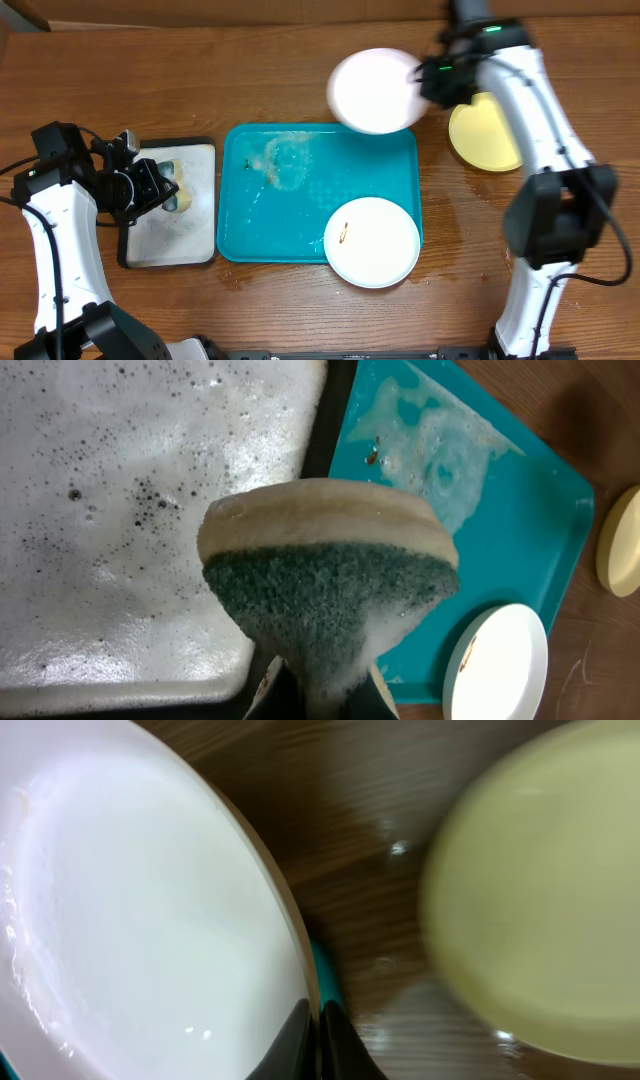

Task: Clean dirty plates on tray and stack at the side
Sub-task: 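Lower the white plate onto the yellow plate and release it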

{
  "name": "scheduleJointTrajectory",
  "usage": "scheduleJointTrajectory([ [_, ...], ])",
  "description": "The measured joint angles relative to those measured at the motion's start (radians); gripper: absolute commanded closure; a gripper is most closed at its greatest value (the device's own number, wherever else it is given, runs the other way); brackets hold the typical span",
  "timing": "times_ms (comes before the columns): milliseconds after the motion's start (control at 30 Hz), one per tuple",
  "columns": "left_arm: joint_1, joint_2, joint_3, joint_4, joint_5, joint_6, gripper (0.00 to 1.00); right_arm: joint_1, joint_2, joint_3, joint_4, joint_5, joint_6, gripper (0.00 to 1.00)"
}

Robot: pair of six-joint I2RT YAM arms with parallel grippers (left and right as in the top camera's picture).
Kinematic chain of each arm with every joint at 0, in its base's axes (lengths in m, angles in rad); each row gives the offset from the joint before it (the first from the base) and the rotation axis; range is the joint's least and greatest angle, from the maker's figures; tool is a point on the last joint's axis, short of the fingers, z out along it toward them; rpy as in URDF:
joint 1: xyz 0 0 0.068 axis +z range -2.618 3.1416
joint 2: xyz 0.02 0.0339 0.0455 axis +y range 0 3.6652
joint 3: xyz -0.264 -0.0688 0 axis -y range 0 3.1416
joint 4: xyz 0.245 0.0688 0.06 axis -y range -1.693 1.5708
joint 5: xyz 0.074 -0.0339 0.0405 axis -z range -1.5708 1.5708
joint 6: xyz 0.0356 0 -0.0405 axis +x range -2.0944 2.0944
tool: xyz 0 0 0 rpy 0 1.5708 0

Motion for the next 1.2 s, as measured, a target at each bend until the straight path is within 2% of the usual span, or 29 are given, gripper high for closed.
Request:
scheduleJointTrajectory([
  [167, 0.000, 0.000, 0.000, 0.003, 0.000, 0.000, 0.96, -0.253, 0.000, 0.000, -0.038, 0.005, -0.033, 0.96],
  [300, 0.000, 0.000, 0.000, 0.003, 0.000, 0.000, 0.96, -0.391, 0.000, -0.007, -0.025, 0.010, -0.042, 0.96],
  [433, 0.000, 0.000, 0.000, 0.003, 0.000, 0.000, 0.96, -0.465, 0.000, -0.057, -0.008, 0.011, -0.046, 0.96],
  [600, 0.000, 0.000, 0.000, 0.003, 0.000, 0.000, 0.96, -0.472, 0.000, -0.136, 0.001, 0.011, -0.053, 0.94],
  [767, 0.000, 0.000, 0.000, 0.003, 0.000, 0.000, 0.96, -0.460, 0.000, -0.204, 0.020, 0.011, -0.061, 0.82],
  [833, 0.000, 0.000, 0.000, 0.004, 0.000, 0.000, 0.96, -0.459, 0.000, -0.221, 0.020, 0.010, -0.056, 0.56],
  [900, 0.000, 0.000, 0.000, 0.004, 0.000, 0.000, 0.96, -0.460, 0.000, -0.229, 0.023, 0.009, -0.060, 0.43],
  [1067, 0.000, 0.000, 0.000, 0.003, 0.000, 0.000, 0.96, -0.459, 0.000, -0.230, -0.016, -0.036, -0.071, 0.43],
  [1200, 0.000, 0.000, 0.000, 0.003, 0.000, 0.000, 0.96, -0.453, 0.000, -0.230, -0.143, -0.134, -0.101, 0.46],
])
